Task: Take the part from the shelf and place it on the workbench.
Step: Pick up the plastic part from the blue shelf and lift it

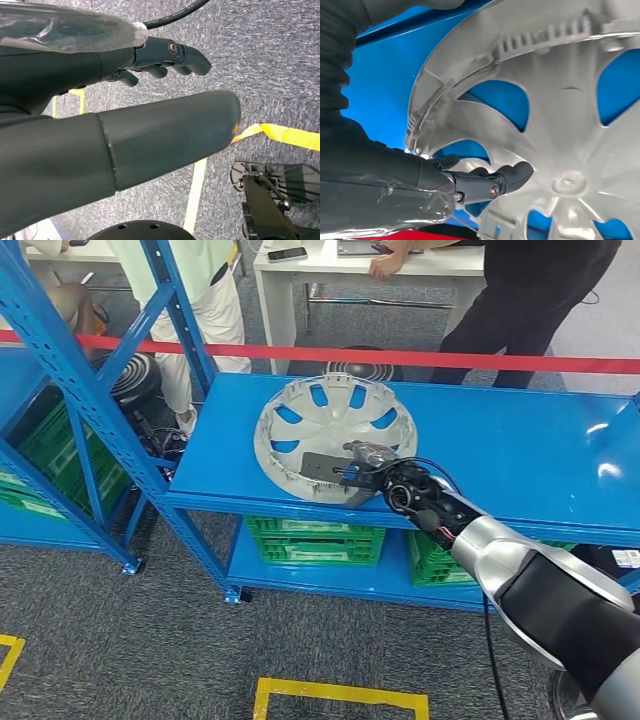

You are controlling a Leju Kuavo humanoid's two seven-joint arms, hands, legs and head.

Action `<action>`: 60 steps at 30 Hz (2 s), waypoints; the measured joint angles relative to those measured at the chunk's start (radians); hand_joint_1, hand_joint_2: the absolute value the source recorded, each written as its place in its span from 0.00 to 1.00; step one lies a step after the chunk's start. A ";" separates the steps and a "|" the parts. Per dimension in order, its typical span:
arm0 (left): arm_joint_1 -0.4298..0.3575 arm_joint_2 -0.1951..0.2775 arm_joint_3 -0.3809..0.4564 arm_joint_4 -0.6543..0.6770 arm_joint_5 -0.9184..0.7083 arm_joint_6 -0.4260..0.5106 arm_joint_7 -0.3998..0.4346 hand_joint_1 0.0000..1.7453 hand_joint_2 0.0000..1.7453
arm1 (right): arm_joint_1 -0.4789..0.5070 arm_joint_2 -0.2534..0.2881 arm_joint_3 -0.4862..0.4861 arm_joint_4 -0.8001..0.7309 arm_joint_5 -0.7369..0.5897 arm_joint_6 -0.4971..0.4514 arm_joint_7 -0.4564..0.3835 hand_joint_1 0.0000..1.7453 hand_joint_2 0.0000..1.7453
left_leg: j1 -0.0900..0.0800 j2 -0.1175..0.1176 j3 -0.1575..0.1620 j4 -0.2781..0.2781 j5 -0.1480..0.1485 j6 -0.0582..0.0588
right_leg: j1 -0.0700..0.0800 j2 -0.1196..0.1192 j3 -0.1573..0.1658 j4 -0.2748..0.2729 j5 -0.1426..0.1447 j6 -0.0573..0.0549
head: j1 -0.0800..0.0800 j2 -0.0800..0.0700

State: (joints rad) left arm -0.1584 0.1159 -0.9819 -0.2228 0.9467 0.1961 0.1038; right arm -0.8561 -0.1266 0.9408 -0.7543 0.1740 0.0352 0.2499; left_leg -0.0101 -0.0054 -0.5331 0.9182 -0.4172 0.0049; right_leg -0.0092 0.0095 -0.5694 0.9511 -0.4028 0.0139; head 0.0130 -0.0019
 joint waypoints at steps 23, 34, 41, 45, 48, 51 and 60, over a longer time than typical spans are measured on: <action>-0.006 0.000 -0.024 0.000 0.004 -0.009 -0.003 0.00 0.00 | 0.006 0.000 0.004 0.083 -0.013 -0.025 -0.132 0.00 1.00 | 0.000 0.000 0.000 0.000 0.000 0.000 | 0.000 0.000 0.000 0.000 0.000 0.000 | 0.000 0.000; -0.006 0.000 -0.025 0.000 0.010 -0.010 -0.007 0.00 0.00 | 0.011 0.000 0.004 0.092 -0.012 -0.018 -0.156 0.00 1.00 | 0.000 0.000 0.000 0.000 0.000 0.000 | 0.000 0.000 0.000 0.000 0.000 0.000 | 0.000 0.000; -0.006 0.000 -0.025 0.000 0.011 -0.010 -0.007 0.00 0.00 | 0.012 0.000 0.005 0.093 -0.014 0.001 -0.168 0.01 1.00 | 0.000 0.000 0.000 0.000 0.000 0.000 | 0.000 0.000 0.000 0.000 0.000 0.000 | 0.000 0.000; -0.006 0.000 -0.026 0.000 0.013 -0.010 -0.007 0.00 0.00 | 0.012 0.000 0.004 0.093 -0.017 0.013 -0.171 0.08 1.00 | 0.000 0.000 0.000 0.000 0.000 0.000 | 0.000 0.000 0.000 0.000 0.000 0.000 | 0.000 0.000; -0.006 0.000 -0.026 0.000 0.014 -0.010 -0.008 0.00 0.00 | 0.012 0.000 0.005 0.092 -0.017 0.022 -0.173 0.29 1.00 | 0.000 0.000 0.001 0.000 0.000 0.000 | 0.000 0.000 0.000 0.000 0.000 0.000 | 0.000 0.000; -0.006 0.000 -0.026 0.000 0.016 -0.010 -0.010 0.00 0.00 | 0.012 0.000 0.005 0.091 -0.018 0.028 -0.175 0.77 1.00 | 0.000 0.000 0.001 0.000 0.000 0.000 | 0.000 0.000 0.001 0.000 0.000 0.000 | 0.000 0.000; -0.006 0.001 -0.026 0.000 0.025 -0.009 -0.019 0.00 0.00 | 0.012 0.000 0.006 0.080 -0.019 0.046 -0.176 0.91 1.00 | 0.000 0.000 0.001 0.000 0.000 0.000 | 0.000 0.000 0.001 0.000 0.000 0.000 | 0.000 0.000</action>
State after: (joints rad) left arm -0.1640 0.1165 -1.0075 -0.2228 0.9714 0.1869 0.0852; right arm -0.8439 -0.1266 0.9467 -0.6742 0.1550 0.0814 0.0736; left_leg -0.0102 -0.0055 -0.5325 0.9186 -0.4171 0.0049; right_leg -0.0090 0.0094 -0.5683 0.9510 -0.4027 0.0139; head 0.0130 -0.0019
